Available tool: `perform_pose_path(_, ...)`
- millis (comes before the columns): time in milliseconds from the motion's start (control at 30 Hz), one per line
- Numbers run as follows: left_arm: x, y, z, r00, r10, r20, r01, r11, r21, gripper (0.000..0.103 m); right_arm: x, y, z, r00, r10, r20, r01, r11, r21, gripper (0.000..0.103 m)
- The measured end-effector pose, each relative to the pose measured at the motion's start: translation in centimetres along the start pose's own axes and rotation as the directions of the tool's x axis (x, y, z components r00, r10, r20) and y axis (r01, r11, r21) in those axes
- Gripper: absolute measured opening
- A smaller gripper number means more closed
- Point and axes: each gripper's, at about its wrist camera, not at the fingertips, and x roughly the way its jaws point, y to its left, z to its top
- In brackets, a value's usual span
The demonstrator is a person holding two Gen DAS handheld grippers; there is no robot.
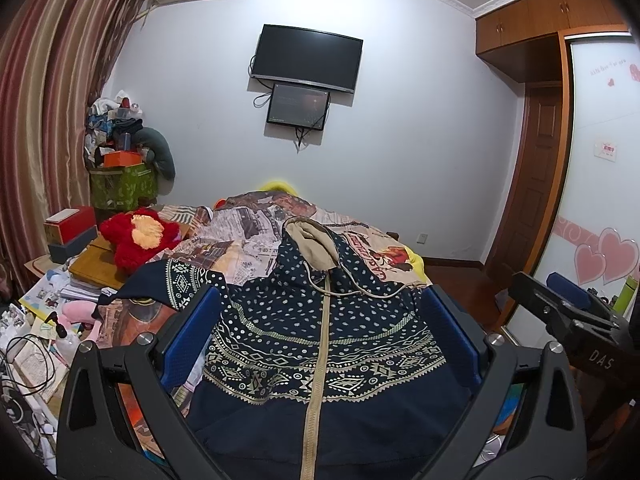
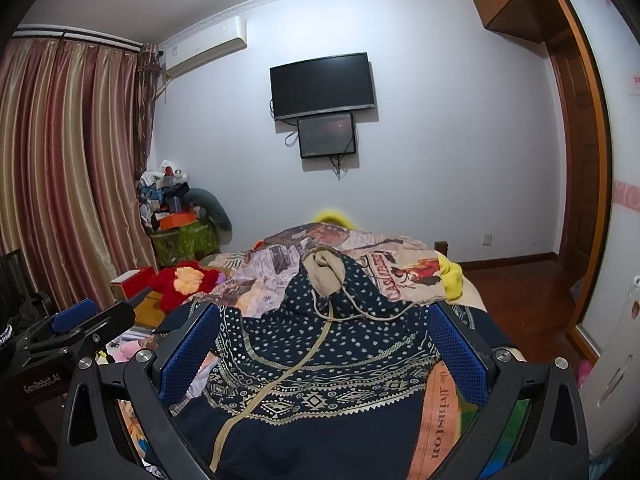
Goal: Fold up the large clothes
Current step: 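Reach the left tool down to the navy hoodie's sleeve cuff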
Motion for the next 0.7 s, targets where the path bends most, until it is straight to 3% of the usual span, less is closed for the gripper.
perform_pose_path(333,4.4,3.1,0.9,0.998,0.033,-0.046,-0.033,0.999,-0.011,0.101,4.7,-0.4,-0.2,0.998,-0.016,-0.066,0.014,0.999,-0.031,0.103)
perform_pose_path(533,10.0,8.9,2.6,0.985,0.137,-0.102,-0.142,0.989,-0.048,0.101,10.2,-1.1,0.6,0.994,-0.044,-0.101,0.036,0.996,-0.087,0.103)
perform_pose_path(700,14.7,15.3,3.1,0.962,0.189,-0.198,-0.218,0.967,-0.135,0.101,15.6,-2.1,1.1,0.986,-0.019,-0.164,0.005,0.996,-0.086,0.103)
